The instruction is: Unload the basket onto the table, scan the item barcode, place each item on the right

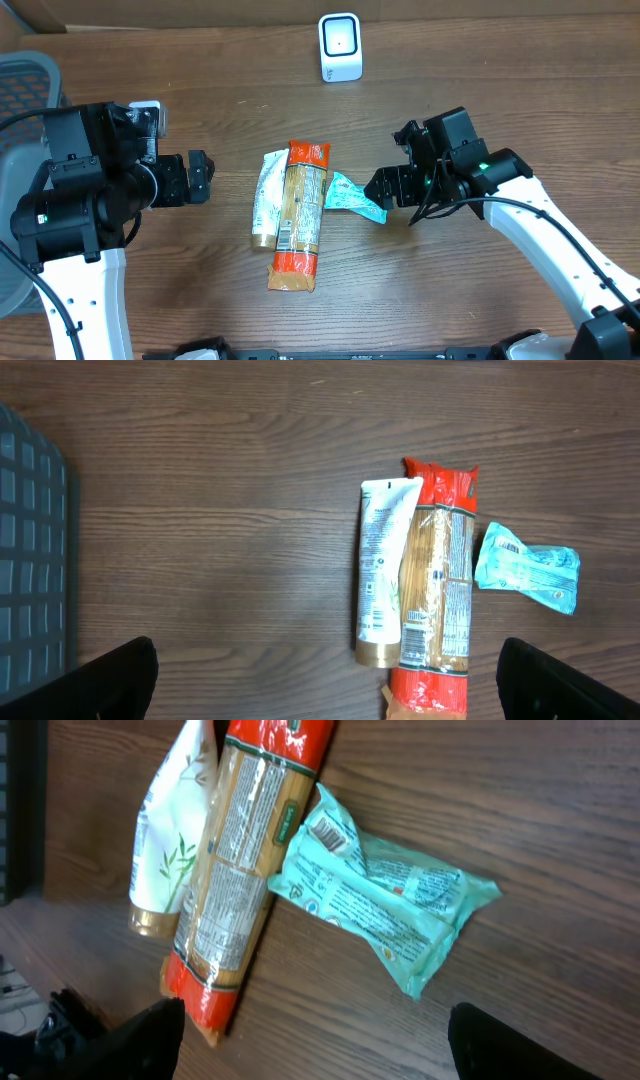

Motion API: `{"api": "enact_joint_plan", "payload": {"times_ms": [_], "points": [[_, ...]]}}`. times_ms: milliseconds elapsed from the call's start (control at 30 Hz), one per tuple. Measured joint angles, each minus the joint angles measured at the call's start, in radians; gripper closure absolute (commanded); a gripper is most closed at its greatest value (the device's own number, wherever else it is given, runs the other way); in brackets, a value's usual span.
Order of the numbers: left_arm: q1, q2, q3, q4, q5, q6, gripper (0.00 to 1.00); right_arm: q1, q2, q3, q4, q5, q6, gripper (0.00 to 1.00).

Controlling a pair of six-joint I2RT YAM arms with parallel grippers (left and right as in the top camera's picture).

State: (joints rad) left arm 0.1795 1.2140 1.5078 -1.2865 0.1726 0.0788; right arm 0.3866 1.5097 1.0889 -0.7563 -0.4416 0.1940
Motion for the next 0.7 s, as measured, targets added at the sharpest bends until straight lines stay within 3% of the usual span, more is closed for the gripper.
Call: {"api": "enact_joint_plan", "payload": {"times_ms": [433, 700], "points": [[0.000, 0.000, 0.000, 0.000, 0.000, 0.000, 0.00, -0.001, 0.196, -0.033, 0.143, -0.023, 0.022, 0.31], [0.000, 0.000, 0.000, 0.000, 0.000, 0.000, 0.00, -0.015, 0.301, -0.036, 0.152, -0.026, 0.035, 0.32]]}}
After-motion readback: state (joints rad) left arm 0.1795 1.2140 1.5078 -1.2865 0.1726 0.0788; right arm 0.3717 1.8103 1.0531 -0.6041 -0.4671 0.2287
